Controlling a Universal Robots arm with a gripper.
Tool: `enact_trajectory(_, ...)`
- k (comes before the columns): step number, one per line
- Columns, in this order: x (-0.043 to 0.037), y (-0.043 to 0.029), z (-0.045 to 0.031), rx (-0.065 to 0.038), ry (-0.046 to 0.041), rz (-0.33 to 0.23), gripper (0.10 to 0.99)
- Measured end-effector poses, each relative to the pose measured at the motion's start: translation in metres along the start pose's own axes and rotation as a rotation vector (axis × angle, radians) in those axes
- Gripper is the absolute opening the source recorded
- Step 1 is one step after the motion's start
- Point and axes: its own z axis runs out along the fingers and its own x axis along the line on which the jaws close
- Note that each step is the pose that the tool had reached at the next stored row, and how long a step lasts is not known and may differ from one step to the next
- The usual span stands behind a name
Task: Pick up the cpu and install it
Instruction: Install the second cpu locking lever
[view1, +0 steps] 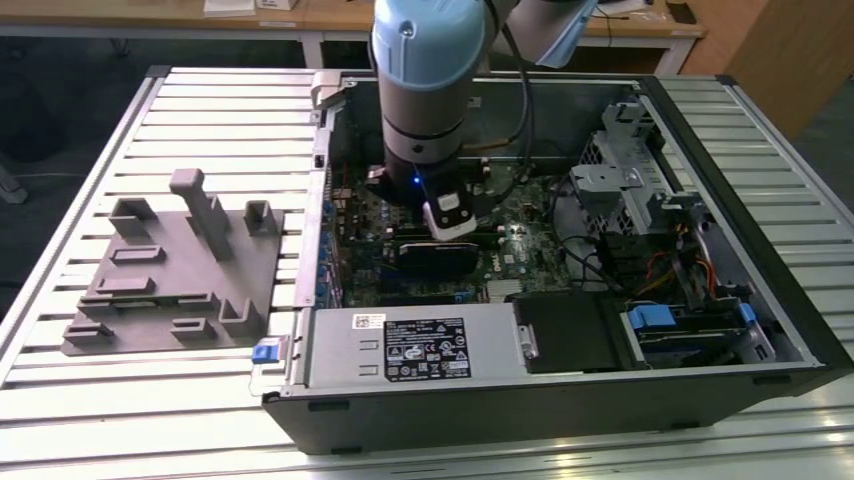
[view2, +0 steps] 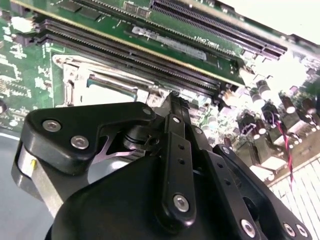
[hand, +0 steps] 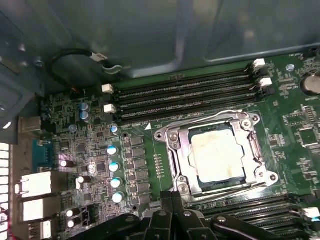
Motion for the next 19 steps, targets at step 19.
enact_trajectory(19,-0.0009,0.0068,-0.0185,0.016,-0.0047,-0.001,0.106)
